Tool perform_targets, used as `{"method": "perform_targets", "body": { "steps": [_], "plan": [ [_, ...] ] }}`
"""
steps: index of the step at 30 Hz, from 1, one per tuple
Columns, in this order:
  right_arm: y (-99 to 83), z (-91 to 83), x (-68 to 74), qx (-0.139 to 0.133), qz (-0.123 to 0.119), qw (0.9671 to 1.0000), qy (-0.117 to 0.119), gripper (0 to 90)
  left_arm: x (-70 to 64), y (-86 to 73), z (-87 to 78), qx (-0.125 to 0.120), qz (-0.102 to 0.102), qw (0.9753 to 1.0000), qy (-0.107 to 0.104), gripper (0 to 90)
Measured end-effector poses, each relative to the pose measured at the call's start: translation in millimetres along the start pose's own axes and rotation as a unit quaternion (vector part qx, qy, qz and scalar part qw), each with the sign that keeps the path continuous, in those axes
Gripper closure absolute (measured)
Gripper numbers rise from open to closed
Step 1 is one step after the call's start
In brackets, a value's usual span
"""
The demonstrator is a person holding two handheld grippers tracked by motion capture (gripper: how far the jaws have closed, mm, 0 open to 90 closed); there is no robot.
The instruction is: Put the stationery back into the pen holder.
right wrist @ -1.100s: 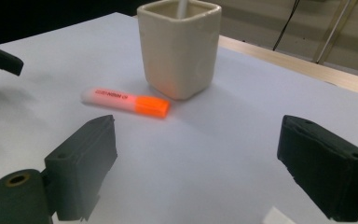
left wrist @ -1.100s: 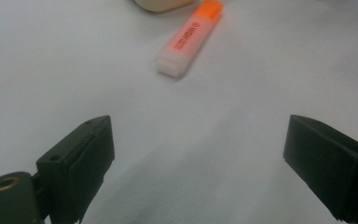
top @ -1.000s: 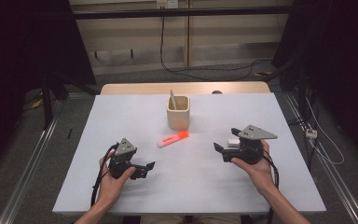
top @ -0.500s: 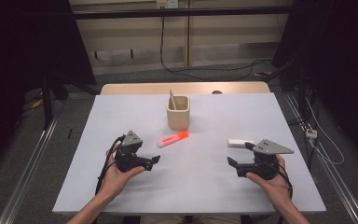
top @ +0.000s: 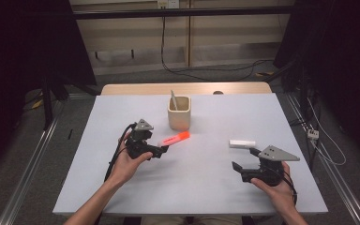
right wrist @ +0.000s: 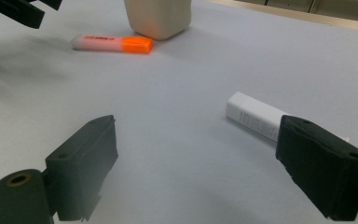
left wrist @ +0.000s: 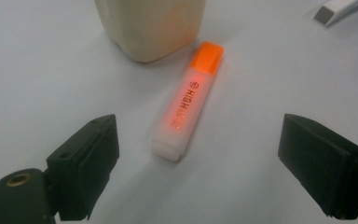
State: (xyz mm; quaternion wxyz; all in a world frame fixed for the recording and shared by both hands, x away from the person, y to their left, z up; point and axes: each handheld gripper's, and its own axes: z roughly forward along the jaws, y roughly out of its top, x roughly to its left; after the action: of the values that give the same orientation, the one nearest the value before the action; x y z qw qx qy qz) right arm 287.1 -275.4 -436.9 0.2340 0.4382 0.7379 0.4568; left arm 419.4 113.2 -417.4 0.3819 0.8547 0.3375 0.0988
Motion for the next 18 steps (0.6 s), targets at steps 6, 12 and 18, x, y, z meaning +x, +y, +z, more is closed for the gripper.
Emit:
{"method": "perform_targets", "body": {
  "steps": [6,12,18],
  "plan": [
    [-0.7,0.4,0.4,0.002,-0.005,1.0,-0.001,12.2,0.7,11.6,13.0,0.016,0.013,0.9998,0.003,15.6],
    [-1.2,0.6,1.1,0.003,-0.01,0.9999,0.001,12.1,-0.8,20.7,26.3,0.043,0.029,0.9985,-0.016,16.5],
    [-0.9,0.7,2.7,0.002,-0.015,0.9999,0.0,12.1,-1.4,30.1,38.1,0.068,0.035,0.9967,-0.025,22.9]
  ]
}}
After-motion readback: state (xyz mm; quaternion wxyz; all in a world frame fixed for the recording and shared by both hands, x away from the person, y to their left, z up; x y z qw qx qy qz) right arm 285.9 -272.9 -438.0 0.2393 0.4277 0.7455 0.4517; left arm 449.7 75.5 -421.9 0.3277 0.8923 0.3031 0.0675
